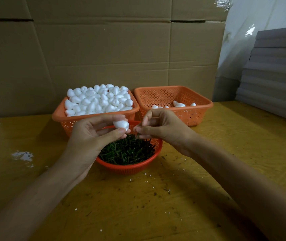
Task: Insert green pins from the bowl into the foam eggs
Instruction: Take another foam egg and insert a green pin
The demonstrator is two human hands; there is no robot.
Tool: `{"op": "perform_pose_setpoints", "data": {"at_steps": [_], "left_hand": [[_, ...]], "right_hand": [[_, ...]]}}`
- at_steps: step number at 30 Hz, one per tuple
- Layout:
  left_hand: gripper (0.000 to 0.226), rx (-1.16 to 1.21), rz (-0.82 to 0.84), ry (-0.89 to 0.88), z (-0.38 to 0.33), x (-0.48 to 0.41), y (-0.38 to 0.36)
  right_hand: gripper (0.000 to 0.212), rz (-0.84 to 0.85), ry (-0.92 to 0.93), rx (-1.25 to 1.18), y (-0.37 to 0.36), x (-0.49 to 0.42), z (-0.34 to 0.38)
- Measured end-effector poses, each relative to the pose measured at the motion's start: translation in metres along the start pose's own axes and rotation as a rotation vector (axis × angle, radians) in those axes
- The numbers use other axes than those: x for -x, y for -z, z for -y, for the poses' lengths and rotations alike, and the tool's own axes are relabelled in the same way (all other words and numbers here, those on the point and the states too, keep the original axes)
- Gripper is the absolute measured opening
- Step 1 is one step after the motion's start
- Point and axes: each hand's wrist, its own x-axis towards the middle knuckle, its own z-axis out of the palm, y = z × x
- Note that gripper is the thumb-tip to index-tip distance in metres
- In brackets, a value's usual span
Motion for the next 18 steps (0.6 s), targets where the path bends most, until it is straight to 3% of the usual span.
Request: {"op": "perform_pose_setpoints", "data": {"at_steps": [9,11,15,18], "left_hand": [[0.037,-0.008,-0.001,0.0,0.0,0.0,0.0],[0.038,-0.001,0.0,0.0,0.0,0.0,0.0],[0.038,-0.014,0.009,0.0,0.001,0.0,0.0],[0.035,-0.041,0.013,-0.003,0.001,0.0,0.001]], "right_hand": [[0.023,0.034,0.02,0.227,0.0,0.001,0.0],[0.023,0.026,0.036,0.407,-0.004,0.001,0.001],[0.022,0.113,0.081,0.998,-0.027,0.006,-0.001],[0.018,0.143,0.051,1.069,-0.037,0.01,0.001]]}}
